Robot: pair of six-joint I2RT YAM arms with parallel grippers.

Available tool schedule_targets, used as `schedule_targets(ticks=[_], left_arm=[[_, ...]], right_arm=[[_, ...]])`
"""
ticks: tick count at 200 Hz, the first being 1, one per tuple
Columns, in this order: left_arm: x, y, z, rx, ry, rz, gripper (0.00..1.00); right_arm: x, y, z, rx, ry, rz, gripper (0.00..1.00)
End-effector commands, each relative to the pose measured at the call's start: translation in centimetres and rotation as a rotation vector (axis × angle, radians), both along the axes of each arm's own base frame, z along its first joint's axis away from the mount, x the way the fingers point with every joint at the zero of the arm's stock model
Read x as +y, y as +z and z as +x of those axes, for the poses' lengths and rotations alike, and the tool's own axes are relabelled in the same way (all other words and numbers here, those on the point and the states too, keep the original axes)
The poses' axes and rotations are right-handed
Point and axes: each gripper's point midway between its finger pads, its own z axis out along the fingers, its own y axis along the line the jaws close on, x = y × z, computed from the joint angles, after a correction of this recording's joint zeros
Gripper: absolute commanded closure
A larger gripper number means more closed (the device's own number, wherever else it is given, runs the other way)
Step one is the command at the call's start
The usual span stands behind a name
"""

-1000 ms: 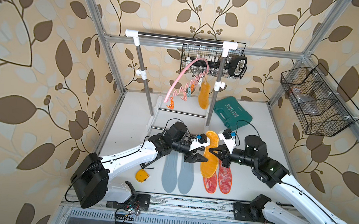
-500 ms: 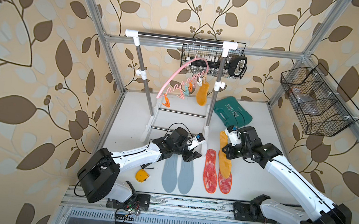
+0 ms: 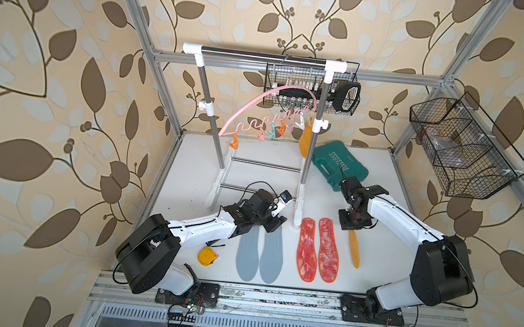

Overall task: Take the shoe insoles off the hanger
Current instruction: Place the insole at the center of the board.

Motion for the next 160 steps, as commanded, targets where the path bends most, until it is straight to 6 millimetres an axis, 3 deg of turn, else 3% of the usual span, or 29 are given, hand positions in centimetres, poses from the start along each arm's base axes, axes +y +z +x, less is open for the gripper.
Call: schedule_targets(ticks=[1,26,59,66,91,142,153,160], left_arm=[[-0.1,0.5,0.5,-0.03,0.035,-0.024,0.4],[-0.1,0.6,0.5,-0.027,0.042,-0.032,0.4],[-0.4,0.5,0.6,-0.014,0.042,-0.035,0.4],[-0.4,-0.6,0.6,0.008,0.044,-0.013,0.4],[-0.6,-0.4,0.4,0.009,0.028,-0.025,0.4],[-0.5,-0.5,0.1,0.008,0.02,-0.029,0.4],[-0.5,-0.5,0.1,0.008,0.019,-0.029,0.4],[-0.6,0.9,0.0,-0.012,0.013,-0.056,0.4]], right_arm=[[-2.9,-0.3,-1.0,0.104,-0.034,-0.079,1.0],[-5.6,-1.4,-1.4,0.186,-0.059,-0.157,1.0],[-5.7,-3.4,-1.8,0.286,-0.02,-0.151,1.0],[-5.8,-3.7,-1.9,0.301,-0.021,-0.157,1.0],[-6.2,-4.0,-2.0,0.317,-0.034,-0.156,0.99],[-6.2,-2.8,-1.6,0.262,-0.05,-0.114,0.99],[-4.9,-2.9,-1.4,0.246,-0.04,-0.036,1.0],[-3.6,-2.8,-1.3,0.238,-0.033,0.045,1.0]])
